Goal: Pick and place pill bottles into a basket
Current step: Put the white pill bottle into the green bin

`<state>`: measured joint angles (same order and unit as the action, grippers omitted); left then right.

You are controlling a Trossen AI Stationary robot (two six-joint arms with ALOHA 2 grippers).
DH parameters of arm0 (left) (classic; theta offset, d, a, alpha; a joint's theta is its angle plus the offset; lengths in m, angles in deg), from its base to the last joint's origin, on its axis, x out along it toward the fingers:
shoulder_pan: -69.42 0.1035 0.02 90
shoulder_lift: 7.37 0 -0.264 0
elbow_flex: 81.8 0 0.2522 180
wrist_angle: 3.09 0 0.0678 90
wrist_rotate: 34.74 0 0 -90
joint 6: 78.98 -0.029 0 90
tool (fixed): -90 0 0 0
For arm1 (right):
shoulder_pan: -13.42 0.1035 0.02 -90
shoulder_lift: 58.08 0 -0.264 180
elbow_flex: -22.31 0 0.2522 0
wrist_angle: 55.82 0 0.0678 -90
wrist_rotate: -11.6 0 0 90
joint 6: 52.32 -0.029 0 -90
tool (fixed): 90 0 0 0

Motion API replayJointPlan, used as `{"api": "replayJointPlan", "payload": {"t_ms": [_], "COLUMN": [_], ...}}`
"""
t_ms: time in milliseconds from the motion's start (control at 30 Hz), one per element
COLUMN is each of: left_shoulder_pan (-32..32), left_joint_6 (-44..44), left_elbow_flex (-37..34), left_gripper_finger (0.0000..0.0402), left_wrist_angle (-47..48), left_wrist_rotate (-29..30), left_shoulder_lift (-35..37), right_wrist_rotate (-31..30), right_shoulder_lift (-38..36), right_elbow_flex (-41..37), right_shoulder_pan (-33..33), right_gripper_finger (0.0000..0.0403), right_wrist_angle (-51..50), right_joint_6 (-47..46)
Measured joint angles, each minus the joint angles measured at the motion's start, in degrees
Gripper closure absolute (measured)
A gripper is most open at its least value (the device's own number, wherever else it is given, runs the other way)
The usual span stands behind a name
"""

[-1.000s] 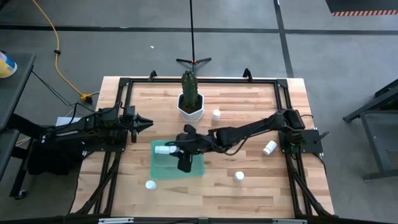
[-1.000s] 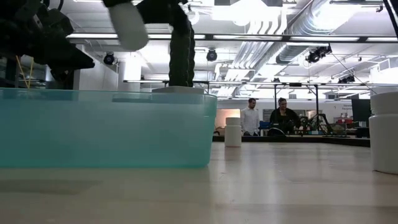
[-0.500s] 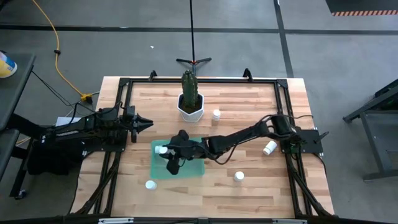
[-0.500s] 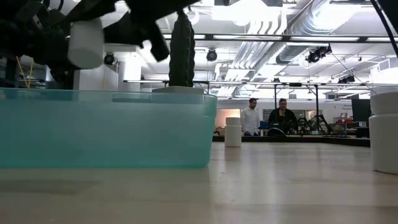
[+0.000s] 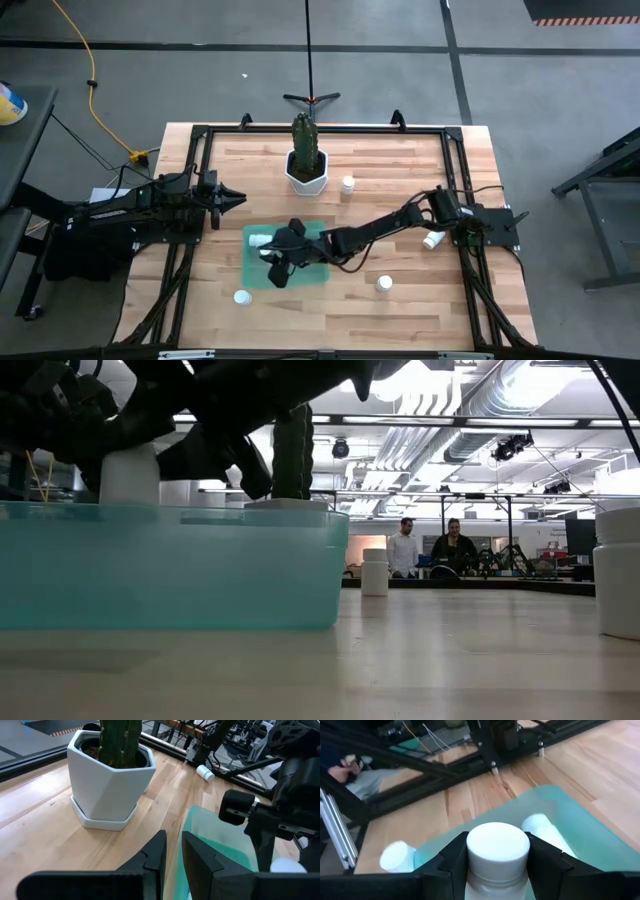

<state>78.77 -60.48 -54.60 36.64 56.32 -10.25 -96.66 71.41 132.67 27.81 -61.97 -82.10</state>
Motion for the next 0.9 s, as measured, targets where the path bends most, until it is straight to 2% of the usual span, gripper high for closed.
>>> {"api": "replayJointPlan", "payload": {"t_ms": [567, 900], "left_shoulder_pan": [0.01, -0.01], "left_joint_6": [-0.02, 0.00], "left_elbow_flex": [0.00, 0.00], "left_gripper_finger": [0.0305, 0.0305], "left_wrist_angle": [0.11, 0.17], "left_wrist_rotate": [-0.02, -0.04], "left_shoulder_lift": [0.00, 0.00], "right_wrist_rotate": [2.25, 4.46], "right_shoulder_lift": [0.74, 2.77], "right_elbow_flex": [0.04, 0.09], "right_shoulder_pan": [-0.94, -1.65], "right_gripper_finger": [0.0253, 0.0253], "right_wrist_angle": [-0.40, 4.87], "right_joint_6": [2.97, 3.28]}}
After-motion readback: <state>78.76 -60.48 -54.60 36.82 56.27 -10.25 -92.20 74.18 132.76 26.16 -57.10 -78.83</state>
